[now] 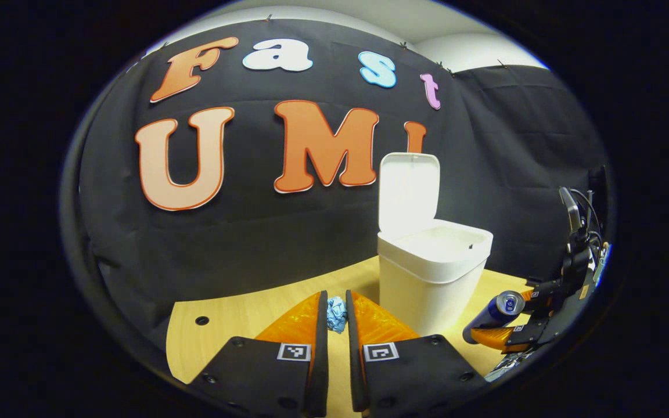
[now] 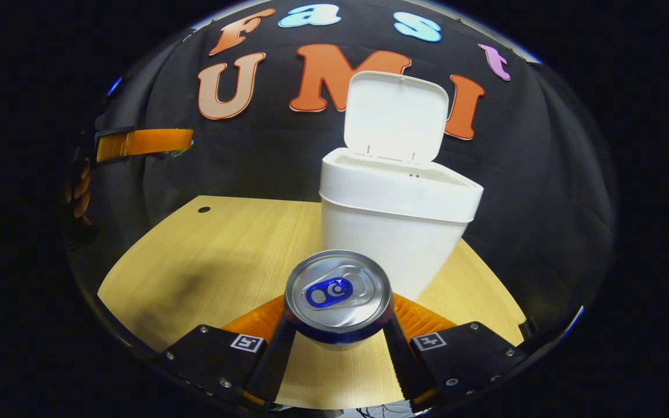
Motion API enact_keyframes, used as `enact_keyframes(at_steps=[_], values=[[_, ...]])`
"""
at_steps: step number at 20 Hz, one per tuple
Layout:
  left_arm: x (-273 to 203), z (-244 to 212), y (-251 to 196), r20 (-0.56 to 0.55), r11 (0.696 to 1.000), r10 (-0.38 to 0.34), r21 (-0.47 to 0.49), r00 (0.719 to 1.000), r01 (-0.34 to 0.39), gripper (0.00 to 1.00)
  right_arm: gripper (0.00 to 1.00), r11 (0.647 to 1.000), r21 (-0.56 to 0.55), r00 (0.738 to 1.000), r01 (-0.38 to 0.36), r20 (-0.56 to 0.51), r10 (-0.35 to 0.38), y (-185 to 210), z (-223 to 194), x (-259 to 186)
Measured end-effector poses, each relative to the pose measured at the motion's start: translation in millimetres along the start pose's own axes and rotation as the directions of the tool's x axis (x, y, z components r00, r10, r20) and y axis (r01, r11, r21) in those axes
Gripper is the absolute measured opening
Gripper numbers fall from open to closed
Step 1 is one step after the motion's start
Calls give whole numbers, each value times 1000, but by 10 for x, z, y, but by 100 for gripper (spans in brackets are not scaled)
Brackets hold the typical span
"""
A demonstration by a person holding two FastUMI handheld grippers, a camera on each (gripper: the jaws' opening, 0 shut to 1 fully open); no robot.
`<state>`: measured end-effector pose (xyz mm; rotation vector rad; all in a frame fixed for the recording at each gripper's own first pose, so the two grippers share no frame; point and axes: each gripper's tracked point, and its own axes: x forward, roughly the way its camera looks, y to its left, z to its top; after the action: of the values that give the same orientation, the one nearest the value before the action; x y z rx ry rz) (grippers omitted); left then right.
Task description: Press the lid of the desktop garbage bin to open it, pick up the crumpled paper on the desktop and throw it into the bin, then pick up the pop can on the desktop and drop it into the bin, and finally close the garbage bin lid.
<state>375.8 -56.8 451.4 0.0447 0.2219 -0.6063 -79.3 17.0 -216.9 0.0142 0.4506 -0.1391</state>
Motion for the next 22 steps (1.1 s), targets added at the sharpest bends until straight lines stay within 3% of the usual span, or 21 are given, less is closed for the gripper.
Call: enact_keyframes(at_steps=[6, 11, 12, 22], values=[[345, 224, -475, 11, 998, -41, -36, 999, 41, 22, 78, 999, 17, 999, 40, 29, -41, -507, 8, -98], [632, 324, -839, -6, 996, -59, -63, 998, 58, 19, 78, 998, 31, 998, 62, 30, -63, -872, -18, -106], [686, 335, -900, -10, 996, -63, -66, 998, 62, 22, 78, 997, 34, 997, 63, 34, -64, -938, -18, -109], [1133, 374, -1415, -38, 995, -90, -43, 995, 89, 19, 78, 998, 44, 999, 38, 36, -39, -1323, 7, 15]])
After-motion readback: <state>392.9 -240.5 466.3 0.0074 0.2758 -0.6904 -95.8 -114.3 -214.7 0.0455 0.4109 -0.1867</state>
